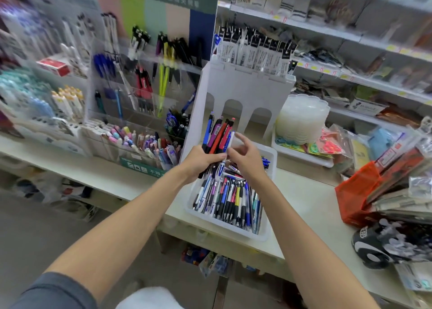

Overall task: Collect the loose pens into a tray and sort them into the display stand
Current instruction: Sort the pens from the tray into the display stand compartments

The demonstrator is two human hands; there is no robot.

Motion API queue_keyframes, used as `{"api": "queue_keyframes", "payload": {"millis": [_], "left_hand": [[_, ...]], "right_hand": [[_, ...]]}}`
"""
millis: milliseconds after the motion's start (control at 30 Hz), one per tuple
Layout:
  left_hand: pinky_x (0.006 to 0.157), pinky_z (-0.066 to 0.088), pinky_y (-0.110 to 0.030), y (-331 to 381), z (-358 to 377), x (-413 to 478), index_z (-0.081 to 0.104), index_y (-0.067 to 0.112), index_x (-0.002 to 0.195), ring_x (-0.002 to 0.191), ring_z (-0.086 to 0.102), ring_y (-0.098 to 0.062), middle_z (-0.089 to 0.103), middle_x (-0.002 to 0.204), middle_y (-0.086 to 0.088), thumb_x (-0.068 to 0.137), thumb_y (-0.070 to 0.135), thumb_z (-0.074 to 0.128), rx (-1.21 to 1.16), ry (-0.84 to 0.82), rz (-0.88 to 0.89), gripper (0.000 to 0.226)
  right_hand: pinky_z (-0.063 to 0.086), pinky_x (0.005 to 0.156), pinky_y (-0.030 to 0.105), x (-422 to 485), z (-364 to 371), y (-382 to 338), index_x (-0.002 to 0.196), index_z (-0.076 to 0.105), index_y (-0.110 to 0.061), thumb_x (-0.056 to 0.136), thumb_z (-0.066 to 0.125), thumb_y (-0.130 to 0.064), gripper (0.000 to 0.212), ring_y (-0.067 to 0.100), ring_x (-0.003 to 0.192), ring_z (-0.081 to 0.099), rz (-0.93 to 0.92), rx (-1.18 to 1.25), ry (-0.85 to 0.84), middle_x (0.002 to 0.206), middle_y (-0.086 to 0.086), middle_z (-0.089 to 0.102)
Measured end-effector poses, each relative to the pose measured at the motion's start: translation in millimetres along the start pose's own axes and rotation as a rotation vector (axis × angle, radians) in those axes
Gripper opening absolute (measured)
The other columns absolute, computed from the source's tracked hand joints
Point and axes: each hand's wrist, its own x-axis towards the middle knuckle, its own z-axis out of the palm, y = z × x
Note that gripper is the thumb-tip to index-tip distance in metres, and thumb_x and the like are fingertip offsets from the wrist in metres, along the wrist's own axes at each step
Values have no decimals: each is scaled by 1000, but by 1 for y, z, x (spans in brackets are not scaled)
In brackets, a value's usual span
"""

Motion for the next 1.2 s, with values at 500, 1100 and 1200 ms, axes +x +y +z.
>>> {"api": "queue_keyframes", "payload": {"millis": [500,1100,1200], "left_hand": [[79,59,-25,90,-217,38,68,11,111,87,73,-11,75,96,-3,88,14,74,19,170,244,24],[73,62,-35,88,-377,58,69,1,101,82,75,-25,76,88,-11,90,10,70,-102,243,191,14],[77,61,-38,87,-374,57,68,3,100,83,75,-26,77,89,-11,92,8,67,-134,214,201,9]], "right_hand": [[55,75,40,109,170,-140,155,27,-21,94,58,-4,70,27,78,64,-343,-53,55,86,20,66],[51,98,38,183,295,-163,149,38,-10,92,60,0,62,26,118,60,-645,-639,218,138,13,57],[56,80,44,183,300,-159,150,39,-17,96,53,-8,56,33,95,67,-530,-787,109,114,17,69]]}}
